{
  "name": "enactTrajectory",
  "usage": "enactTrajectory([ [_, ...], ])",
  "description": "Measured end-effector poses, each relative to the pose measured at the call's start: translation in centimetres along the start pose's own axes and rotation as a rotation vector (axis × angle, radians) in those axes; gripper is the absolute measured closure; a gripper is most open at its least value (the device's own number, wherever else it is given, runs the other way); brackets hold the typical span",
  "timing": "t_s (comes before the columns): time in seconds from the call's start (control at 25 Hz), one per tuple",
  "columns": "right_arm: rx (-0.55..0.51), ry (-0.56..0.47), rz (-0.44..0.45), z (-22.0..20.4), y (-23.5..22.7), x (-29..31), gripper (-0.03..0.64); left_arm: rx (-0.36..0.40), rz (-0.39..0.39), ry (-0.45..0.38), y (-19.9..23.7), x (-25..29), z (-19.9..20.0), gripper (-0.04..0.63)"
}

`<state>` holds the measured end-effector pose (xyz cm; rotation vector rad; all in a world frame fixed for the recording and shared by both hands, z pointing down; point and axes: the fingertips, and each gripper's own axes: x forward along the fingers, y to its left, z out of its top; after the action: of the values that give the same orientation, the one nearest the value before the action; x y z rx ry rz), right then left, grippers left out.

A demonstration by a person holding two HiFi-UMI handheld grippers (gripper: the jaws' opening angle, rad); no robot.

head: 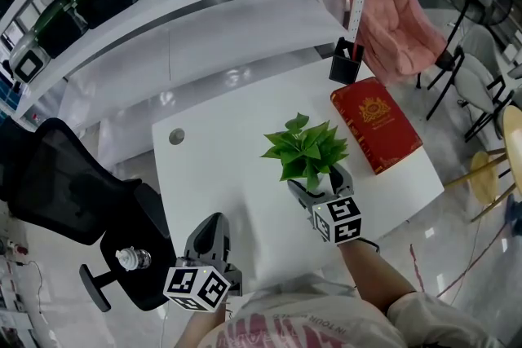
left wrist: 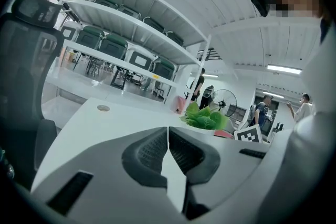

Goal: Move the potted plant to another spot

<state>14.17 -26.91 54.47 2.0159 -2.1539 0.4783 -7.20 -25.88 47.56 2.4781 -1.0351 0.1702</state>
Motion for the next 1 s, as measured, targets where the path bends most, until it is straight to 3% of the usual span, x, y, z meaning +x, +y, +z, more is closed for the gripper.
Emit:
enactTrajectory([
  [1.0,-0.056,0.067,-0.011,-2.1,0.3,-1.9,0.178,-0.007,-0.008,-0.003,-0.6,-0.9,0.1,0.569],
])
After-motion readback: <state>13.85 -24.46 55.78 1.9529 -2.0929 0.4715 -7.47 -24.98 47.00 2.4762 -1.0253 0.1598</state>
